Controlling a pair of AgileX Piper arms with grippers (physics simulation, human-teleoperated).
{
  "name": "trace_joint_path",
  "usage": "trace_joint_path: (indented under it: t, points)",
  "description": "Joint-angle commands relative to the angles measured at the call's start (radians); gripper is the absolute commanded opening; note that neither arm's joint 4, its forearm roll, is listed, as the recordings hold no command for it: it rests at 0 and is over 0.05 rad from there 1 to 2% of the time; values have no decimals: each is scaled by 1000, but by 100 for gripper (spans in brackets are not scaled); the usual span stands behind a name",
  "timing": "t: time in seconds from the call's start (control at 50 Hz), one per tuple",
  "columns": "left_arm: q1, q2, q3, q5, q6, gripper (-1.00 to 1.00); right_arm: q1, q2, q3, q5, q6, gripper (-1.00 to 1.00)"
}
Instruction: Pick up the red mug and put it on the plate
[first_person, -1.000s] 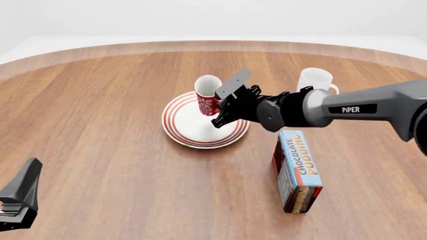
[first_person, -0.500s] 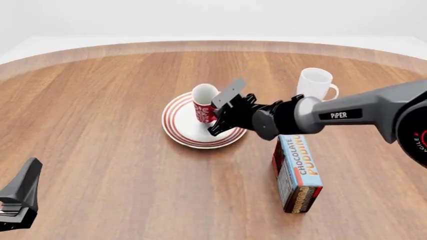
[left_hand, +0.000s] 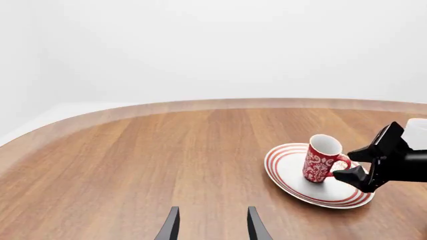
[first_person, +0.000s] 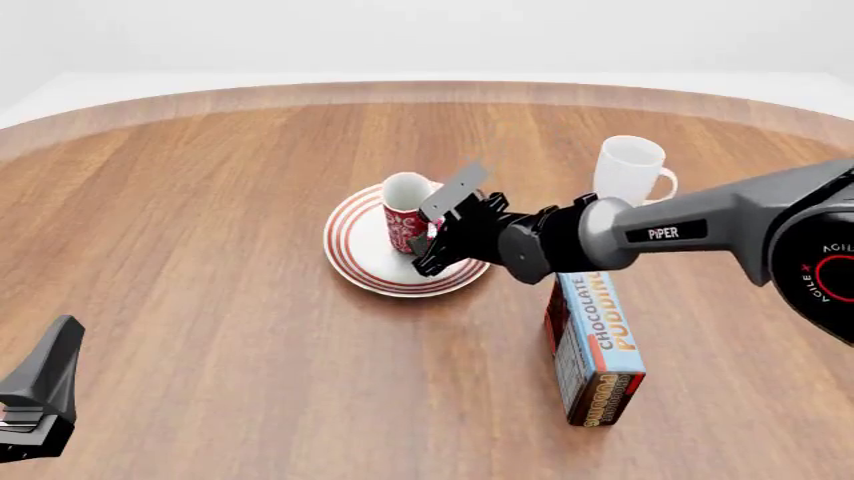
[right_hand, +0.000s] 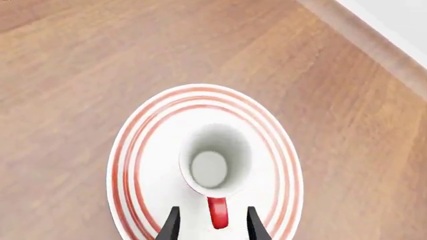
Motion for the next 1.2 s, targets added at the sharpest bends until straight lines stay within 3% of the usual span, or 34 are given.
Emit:
trace_joint_path:
  t: [0.02,0.54,1.2]
  points:
    - [0,0,0,0,0,100,-6,11,-16,5,4,100]
    - [0,0,0,0,0,100,-15,-69,46,5,11,100]
    - [0,0,0,0,0,100,-10,-445,251,100,4,100]
